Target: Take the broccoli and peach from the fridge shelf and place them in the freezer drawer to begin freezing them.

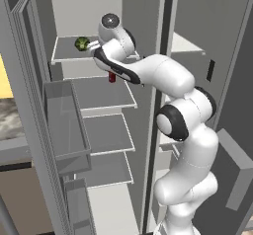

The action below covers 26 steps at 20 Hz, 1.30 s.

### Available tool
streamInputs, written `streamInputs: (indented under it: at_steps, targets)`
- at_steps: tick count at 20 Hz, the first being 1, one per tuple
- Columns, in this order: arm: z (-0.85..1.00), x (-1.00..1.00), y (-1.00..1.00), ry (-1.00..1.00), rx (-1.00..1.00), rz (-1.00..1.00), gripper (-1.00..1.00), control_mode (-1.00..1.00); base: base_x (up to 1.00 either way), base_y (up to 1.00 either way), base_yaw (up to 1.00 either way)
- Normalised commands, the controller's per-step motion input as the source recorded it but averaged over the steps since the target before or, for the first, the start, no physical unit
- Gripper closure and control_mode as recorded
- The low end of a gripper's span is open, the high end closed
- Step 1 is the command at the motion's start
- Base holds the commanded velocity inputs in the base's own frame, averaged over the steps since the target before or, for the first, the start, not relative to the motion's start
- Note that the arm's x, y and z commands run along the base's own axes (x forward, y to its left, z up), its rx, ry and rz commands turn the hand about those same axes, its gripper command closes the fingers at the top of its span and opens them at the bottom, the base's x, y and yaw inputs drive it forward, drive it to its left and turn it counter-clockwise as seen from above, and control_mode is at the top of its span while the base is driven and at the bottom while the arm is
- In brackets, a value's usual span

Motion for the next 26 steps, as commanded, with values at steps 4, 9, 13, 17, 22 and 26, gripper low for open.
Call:
streamInputs:
  at_steps: [4,9,13,17,22,26]
  targets:
    - [0.19,-0.37,0.02,-0.13,0.0,0.0,1.0,-1.0,0.0,0.0,0.0]
    - [0.0,-0.99,-0.02,-0.1,0.04,0.0,1.0,-1.0,0.0,0.0,0.0]
    - [0.01,-1.0,-0.04,0.0,0.06,0.0,1.0,-1.0,0.0,0.0,0.0]
    - [-0.01,-1.0,-0.19,0.0,0.05,0.0,1.0,-1.0,0.0,0.0,0.0]
    - [-0.16,-1.0,-0.33,0.0,0.09,-0.02,1.0,-1.0,0.0,0.0,0.0]
    - [-0.23,-1.0,-0.27,0.03,0.11,-0.02,1.0,-1.0,0.0,0.0,0.0]
